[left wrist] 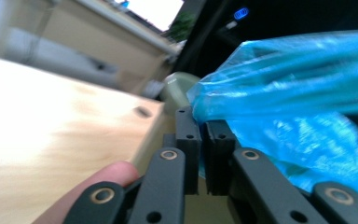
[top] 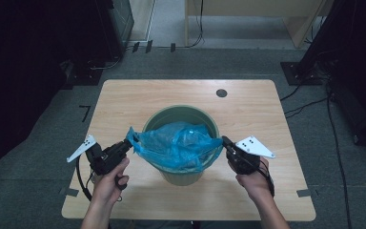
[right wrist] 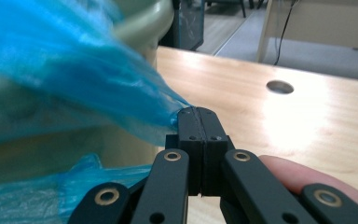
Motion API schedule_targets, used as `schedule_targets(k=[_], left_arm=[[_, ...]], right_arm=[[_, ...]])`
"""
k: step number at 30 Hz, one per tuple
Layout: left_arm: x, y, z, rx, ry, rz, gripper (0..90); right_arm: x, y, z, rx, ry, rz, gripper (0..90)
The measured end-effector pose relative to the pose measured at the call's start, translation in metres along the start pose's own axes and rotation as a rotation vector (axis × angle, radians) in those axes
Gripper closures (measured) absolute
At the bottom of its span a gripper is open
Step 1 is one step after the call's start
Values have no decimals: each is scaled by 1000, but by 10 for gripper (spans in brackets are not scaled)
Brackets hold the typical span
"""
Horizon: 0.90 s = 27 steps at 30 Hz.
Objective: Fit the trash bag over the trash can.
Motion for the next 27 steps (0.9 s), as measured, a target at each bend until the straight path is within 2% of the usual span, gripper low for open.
schedule_targets(k=[3, 6, 10, 12, 14, 16, 18, 20, 24, 27], left_arm=[[1, -10, 14, 52, 34, 17, 881], [-6, -24, 28, 88, 84, 70, 886], [-15, -43, 43, 153, 132, 133, 890], [-17, -51, 50, 172, 149, 161, 891], [-19, -57, 53, 180, 148, 167, 891], [-20, -58, 53, 158, 163, 174, 890], [-21, -58, 51, 96, 189, 183, 890], [-19, -60, 50, 48, 196, 178, 864], [-7, -54, 54, 10, 200, 132, 664], [5, -38, 52, -27, 157, 72, 563]], right_arm=[[-4, -7, 4, 9, 12, 21, 900], [-9, -12, 8, 18, 16, 35, 900], [-17, -22, 11, 30, 18, 69, 900], [-21, -30, 12, 35, 21, 87, 900], [-24, -39, 13, 39, 24, 100, 900], [-24, -45, 13, 41, 32, 100, 900], [-23, -47, 12, 62, 24, 100, 900], [-21, -48, 10, 64, 16, 99, 900], [-17, -52, 2, 24, 9, 83, 900], [-14, -51, -1, 17, 5, 61, 900]])
Point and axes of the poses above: each handheld gripper's, and its own axes: x roughly backward along the jaws, y roughly out of its top, z roughly to its left, the point moved 5 cm from there along -x, roughly forward along the jaws, and after that the axes turned 11 degrees about -y, right-handed, at the moved point
